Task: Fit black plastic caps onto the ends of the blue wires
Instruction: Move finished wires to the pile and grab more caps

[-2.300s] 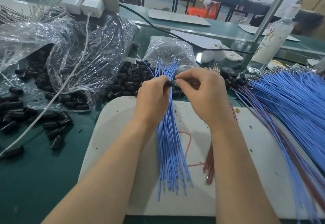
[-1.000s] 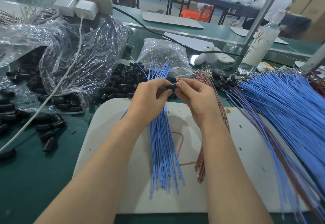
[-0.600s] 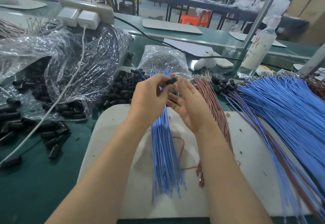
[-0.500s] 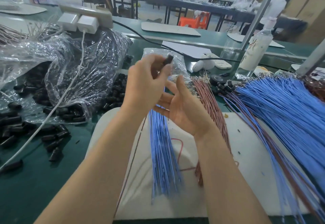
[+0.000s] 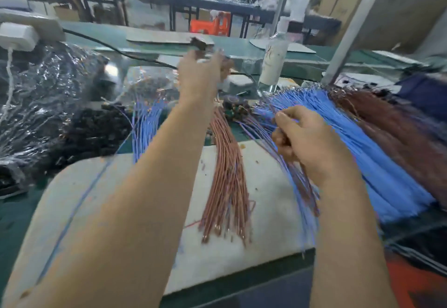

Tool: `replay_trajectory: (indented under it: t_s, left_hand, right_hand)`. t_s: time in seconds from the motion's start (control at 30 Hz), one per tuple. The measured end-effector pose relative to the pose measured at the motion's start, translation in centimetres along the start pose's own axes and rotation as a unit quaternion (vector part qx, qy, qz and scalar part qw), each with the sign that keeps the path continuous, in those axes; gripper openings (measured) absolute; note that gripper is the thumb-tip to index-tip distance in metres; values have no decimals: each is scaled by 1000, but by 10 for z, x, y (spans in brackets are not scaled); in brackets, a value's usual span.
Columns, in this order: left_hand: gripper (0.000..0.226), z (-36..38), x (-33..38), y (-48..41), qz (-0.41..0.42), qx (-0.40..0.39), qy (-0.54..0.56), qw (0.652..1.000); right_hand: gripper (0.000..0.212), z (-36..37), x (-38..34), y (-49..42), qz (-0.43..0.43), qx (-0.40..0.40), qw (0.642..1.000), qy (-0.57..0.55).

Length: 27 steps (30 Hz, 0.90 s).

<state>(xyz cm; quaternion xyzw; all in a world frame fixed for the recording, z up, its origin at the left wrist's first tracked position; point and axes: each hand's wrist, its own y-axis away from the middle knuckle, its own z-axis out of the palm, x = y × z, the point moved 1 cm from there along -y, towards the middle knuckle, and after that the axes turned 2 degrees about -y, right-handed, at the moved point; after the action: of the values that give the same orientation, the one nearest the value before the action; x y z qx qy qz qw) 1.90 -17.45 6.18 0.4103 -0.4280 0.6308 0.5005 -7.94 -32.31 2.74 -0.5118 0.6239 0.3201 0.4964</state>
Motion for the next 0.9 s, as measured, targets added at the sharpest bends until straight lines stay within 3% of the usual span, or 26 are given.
replay_trajectory:
  t_s: [0.07, 0.13, 0.27, 0.43, 0.53, 0.7, 0.83, 0.9]
  left_hand:
    - [18, 34, -38, 15, -74, -115, -103, 985]
    - [22, 57, -77, 35, -122, -192, -190, 955]
    - [23, 68, -121, 59, -110, -231, -292, 922]
    - [21, 54, -110, 57, -81, -205, -274, 936]
    - [14, 36, -92, 49, -64, -166, -215, 960]
    - [13, -18, -55, 30, -41, -38, -116, 992]
    - [16, -85, -35, 17, -7, 75, -102, 992]
    - [17, -119, -26, 13, 2, 123, -86, 989]
  right_hand:
    - [15, -9, 26, -12, 7, 102, 983, 154]
    - [19, -9, 54, -22, 44, 138, 952, 270]
    - [22, -4, 86, -29, 107, 135, 927, 333]
    - [15, 4, 77, -31, 77, 166, 937, 298]
    - [14, 24, 58, -30, 8, 177, 952, 250]
    - [9, 96, 21, -27, -79, 80, 985, 129]
    - [7, 161, 5, -23, -95, -43, 983, 152]
    - [17, 187, 0, -20, -100, -95, 976, 169]
